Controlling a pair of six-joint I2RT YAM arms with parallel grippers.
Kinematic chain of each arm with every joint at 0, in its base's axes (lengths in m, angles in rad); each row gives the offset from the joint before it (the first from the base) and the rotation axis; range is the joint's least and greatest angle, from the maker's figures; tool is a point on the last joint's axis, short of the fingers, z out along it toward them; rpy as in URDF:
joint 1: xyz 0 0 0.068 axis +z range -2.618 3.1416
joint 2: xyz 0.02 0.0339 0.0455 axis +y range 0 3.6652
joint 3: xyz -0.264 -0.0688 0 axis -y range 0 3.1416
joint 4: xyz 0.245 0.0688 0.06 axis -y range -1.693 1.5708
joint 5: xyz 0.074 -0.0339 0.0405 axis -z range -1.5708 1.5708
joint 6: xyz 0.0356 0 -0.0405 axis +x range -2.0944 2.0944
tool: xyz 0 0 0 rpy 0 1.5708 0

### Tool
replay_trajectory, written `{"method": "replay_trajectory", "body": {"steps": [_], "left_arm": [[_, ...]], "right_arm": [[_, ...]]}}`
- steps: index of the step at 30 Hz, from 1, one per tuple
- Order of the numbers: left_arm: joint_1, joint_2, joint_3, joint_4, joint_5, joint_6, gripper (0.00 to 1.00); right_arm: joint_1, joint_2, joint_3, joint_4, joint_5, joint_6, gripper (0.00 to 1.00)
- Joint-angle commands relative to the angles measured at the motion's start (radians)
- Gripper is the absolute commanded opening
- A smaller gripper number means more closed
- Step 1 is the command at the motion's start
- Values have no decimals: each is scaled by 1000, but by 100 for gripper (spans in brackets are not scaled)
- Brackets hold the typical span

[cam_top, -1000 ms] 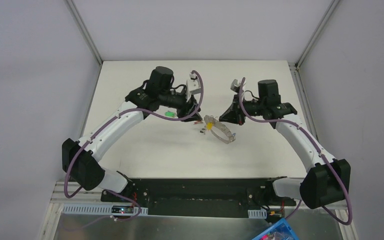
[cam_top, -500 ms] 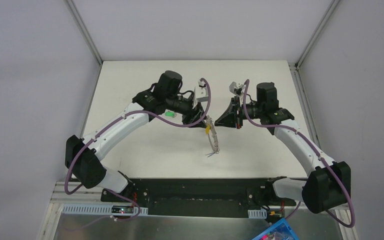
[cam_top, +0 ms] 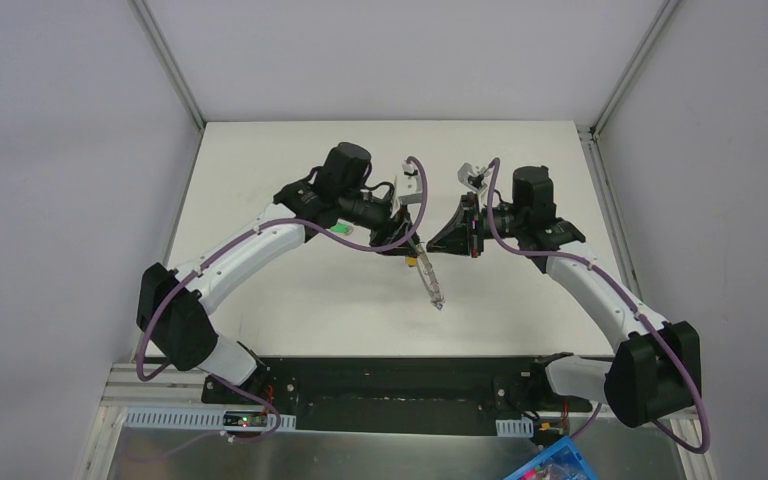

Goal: Put the keys on the keyring

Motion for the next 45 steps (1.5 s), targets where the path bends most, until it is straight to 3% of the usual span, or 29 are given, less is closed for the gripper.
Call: {"method": "replay_trajectory", "body": {"steps": [1,9,15,21,26,33,45], "left_arm": [[-10,14,14,52,48,-23,36],[-10,32,11,80,68,-63,23],[-10,41,27,61,65,-76,0],[-10,65,126,-115,6,-70,0],[-11,117,265,-304,-56,-92,0],[-23,165,333,-421,-48,-128,0],[-34,228,411,-498,10,-180,0]], "right_arm": [[6,-41,1,91,-56,36,0],[6,-41,-6,108,-47,50,0],[5,-48,-27,115,-31,38,0],[6,-59,-47,115,-7,20,1],[10,-65,-42,115,3,23,16],[10,-76,-10,117,12,55,37],[30,-71,-21,138,21,64,41]]}}
